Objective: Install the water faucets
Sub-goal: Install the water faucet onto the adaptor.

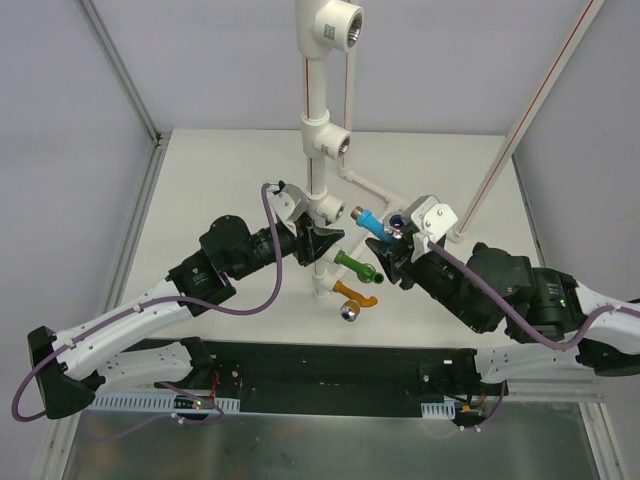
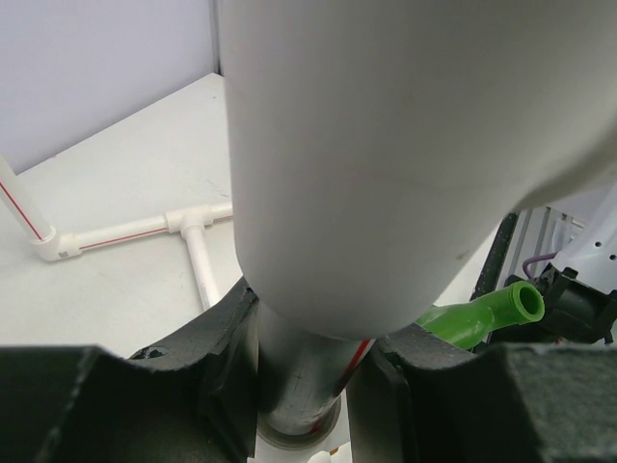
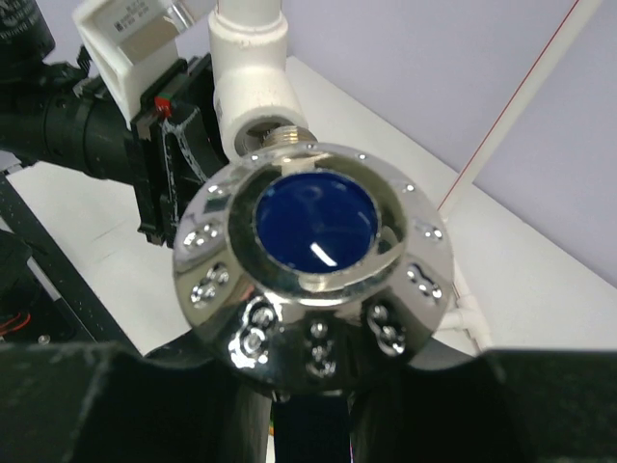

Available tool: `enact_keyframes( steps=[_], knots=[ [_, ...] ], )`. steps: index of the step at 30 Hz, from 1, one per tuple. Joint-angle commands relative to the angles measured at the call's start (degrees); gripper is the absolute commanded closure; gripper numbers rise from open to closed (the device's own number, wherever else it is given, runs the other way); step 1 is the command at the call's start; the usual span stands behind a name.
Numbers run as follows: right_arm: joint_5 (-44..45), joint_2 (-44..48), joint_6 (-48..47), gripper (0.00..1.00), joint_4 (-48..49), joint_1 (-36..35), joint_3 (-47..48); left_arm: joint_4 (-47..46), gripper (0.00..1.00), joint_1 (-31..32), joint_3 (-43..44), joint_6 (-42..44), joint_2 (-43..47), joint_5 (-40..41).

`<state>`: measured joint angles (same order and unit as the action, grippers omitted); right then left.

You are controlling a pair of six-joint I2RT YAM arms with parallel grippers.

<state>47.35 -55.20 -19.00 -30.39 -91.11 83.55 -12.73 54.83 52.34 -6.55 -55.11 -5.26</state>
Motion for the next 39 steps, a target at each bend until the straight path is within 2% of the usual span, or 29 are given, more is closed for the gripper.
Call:
enact_keyframes(
  steps=[1, 12, 20, 39],
  knots=[
    [0.90, -0.52, -3.93, 1.00, 7.27, -0.38, -0.23, -0.63, 1.00, 0.89, 1.19, -14.90, 0.27, -1.07],
    [-0.50, -1.05, -4.20, 1.00, 9.82, 0.49, -3.12, -1.86, 1.00, 0.89, 0.93, -15.78, 0.79, -1.68],
    [-4.28, -0.08, -3.06, 1.00, 9.83, 4.18, -4.53, -1.95, 1.00, 0.89, 0.66, -15.60, 1.85, -3.79],
    [-9.91, -1.05, -2.62, 1.00, 7.19, 4.71, -1.99, 0.95, 1.00, 0.98, 0.92, -14.99, 2.11, -6.78]
  ],
)
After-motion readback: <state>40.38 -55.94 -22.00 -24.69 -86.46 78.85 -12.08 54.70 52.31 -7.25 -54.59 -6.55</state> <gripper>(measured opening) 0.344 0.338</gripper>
